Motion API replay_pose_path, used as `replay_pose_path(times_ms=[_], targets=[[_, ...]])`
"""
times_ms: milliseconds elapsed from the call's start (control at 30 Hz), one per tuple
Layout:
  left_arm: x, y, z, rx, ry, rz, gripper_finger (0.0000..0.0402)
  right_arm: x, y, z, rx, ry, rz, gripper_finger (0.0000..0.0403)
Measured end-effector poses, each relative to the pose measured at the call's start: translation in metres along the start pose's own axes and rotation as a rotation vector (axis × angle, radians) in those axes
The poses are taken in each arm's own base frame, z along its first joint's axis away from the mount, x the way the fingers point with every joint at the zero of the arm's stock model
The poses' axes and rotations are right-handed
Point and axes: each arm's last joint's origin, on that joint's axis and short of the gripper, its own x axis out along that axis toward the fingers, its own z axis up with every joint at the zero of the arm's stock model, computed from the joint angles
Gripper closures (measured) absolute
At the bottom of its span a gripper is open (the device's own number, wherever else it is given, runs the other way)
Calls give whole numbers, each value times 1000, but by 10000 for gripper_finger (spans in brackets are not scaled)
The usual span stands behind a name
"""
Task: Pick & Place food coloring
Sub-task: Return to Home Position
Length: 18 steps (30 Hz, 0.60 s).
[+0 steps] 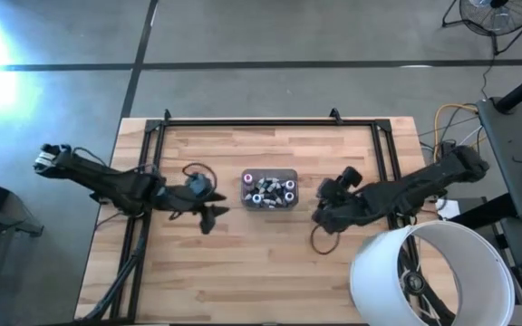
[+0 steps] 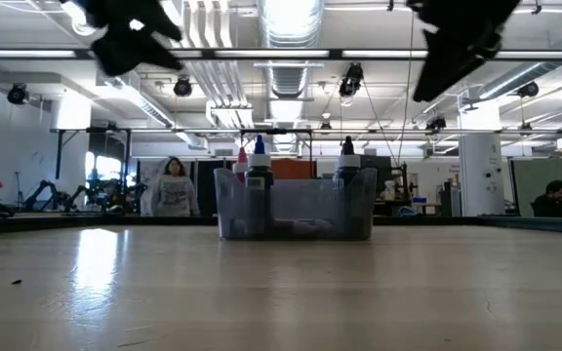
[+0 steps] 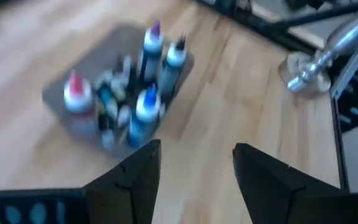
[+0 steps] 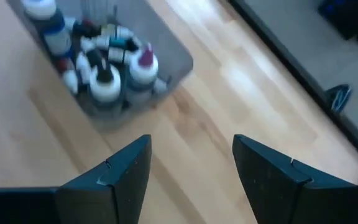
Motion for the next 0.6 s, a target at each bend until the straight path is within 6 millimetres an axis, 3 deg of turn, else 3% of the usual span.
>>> replay_pose_path(times_ms=[200,333,433,600], targets=[[-24,14,-30,-51,4,-96,225,0,-51,-30,74,20,56,182],[-45,28,-37,-115,38,-132,225,-14,-81,-43,46,-1,107,182],[-59,40,-43,-281,78,-129,225,-27,-100,-45,63,-57,153,182],[-76,36,-41,-13,-128,-382,225,-43,-124,-47,355,-136,238,182]])
